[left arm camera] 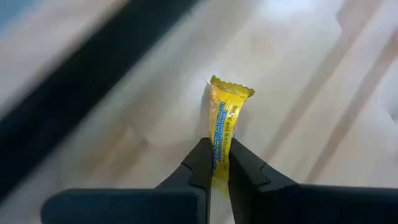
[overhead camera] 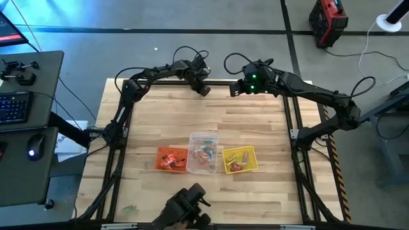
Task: Sort candy by brand, put in halloween buckets
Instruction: Put the yellow candy into the yellow bin
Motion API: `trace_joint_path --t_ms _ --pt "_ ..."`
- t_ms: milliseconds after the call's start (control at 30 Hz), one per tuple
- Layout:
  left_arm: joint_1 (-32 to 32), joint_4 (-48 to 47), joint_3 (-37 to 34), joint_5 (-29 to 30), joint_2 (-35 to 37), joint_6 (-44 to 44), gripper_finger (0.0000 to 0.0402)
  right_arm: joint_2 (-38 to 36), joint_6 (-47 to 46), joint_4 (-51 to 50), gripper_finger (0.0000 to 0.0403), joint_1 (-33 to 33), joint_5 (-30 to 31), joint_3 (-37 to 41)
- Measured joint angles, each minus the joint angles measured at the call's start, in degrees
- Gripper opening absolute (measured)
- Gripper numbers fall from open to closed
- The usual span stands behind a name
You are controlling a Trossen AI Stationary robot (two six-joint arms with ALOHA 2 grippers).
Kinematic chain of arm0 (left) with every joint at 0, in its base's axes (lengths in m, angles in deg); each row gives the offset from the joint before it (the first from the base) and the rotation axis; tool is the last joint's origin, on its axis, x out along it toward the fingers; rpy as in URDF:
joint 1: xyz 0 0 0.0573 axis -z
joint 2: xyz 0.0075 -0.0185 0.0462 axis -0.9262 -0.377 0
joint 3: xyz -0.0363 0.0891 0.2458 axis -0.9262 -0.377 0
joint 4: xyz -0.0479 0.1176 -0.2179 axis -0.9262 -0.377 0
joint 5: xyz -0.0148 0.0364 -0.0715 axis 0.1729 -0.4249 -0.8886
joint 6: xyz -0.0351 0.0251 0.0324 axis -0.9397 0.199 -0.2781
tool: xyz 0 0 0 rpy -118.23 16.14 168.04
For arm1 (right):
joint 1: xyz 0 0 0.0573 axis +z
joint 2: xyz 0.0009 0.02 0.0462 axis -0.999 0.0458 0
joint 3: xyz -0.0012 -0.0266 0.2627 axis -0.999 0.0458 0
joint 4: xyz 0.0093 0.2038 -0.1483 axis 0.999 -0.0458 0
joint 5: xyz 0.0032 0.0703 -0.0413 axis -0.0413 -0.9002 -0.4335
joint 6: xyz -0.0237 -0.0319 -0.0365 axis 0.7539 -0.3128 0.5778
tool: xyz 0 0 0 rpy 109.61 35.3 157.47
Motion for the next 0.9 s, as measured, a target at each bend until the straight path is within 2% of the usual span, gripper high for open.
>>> trace_joint_path --t_ms 133,300,500,667,800,900 --pt "-1.4 -3.3 0.1 -0.2 2.2 0.2 0.0011 -0.3 2.2 0.7 0.0 -0.1 0.0 0.0" --pt "-3.7 -6.0 1.0 -0.1 10.0 2.1 0.0004 -2.3 6.9 1.0 0.0 -1.7 -0.6 0.0" --pt "1.2 -7.4 -0.4 -3.2 20.4 3.9 0.0001 -6.9 13.5 0.0 0.0 -4.6 -0.7 0.0" --pt "11.1 3.4 -12.1 -7.0 30.3 -4.6 0.0001 -10.7 18.1 -3.6 0.0 -7.0 -0.7 0.0" --pt "21.6 18.5 -25.5 -3.1 36.6 -15.2 0.0 -13.2 20.6 -5.6 0.0 -8.0 -0.7 0.0" --pt "29.1 30.5 -33.2 -0.6 37.5 -20.3 0.0 -14.4 20.9 -6.2 0.0 -8.0 -1.0 0.0"
